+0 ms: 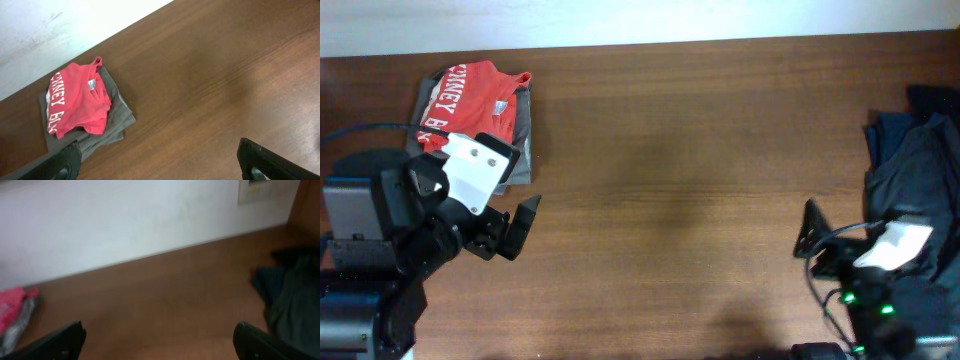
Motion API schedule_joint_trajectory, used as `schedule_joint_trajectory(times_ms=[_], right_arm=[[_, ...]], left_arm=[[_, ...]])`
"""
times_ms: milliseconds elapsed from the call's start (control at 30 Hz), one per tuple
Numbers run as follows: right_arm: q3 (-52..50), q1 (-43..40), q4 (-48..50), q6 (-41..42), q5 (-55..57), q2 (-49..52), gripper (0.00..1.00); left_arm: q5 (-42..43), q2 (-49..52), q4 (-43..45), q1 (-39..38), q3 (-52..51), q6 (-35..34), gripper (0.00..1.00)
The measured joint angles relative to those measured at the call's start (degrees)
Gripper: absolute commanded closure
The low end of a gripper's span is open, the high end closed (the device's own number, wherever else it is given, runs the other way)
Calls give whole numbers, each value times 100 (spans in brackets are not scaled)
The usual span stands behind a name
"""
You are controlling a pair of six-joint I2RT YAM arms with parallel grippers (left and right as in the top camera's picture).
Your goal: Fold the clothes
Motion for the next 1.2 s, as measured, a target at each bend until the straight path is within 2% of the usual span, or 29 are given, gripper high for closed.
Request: schedule_joint_trajectory(times_ms=[267,467,667,1200], right_arm=[[-2356,-11,627,2,-170,-1827,1],[-2804,-11,850,4,-289,-1899,1],[-3585,-11,1617,4,-317,-1915,1],[-3641,-11,1856,2,-376,-1906,1]], left_arm=[[2,0,0,0,0,0,1],[2,4,0,0,0,-2,1],[2,4,0,0,0,-2,1],[2,4,-2,0,0,0,1]])
